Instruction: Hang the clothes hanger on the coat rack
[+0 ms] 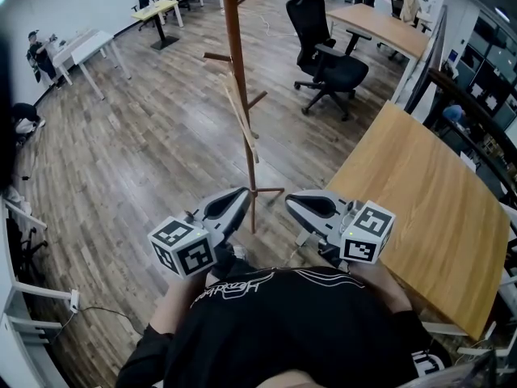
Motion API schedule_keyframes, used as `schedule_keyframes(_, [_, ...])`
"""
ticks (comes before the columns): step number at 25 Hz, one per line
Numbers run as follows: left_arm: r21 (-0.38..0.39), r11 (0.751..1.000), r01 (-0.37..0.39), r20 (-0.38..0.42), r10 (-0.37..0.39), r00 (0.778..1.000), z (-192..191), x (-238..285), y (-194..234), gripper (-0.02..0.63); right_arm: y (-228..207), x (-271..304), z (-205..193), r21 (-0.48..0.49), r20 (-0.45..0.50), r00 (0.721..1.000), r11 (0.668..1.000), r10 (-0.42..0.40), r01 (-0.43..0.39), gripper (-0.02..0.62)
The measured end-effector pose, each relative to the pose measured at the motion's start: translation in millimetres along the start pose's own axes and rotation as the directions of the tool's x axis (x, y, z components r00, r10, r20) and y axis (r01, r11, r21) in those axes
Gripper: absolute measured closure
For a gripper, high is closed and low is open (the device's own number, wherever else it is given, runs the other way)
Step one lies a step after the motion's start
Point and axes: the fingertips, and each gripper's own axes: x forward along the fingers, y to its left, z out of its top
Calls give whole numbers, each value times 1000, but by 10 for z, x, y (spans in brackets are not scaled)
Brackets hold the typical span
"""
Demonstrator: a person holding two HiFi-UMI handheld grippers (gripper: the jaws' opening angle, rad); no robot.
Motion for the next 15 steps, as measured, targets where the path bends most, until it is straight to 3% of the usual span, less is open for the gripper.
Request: schedule_keyframes(15, [-23,1000,-18,-1,18,1000,-84,-82,138,598,2,142,-125,14,-34,999,1000,21,-20,555])
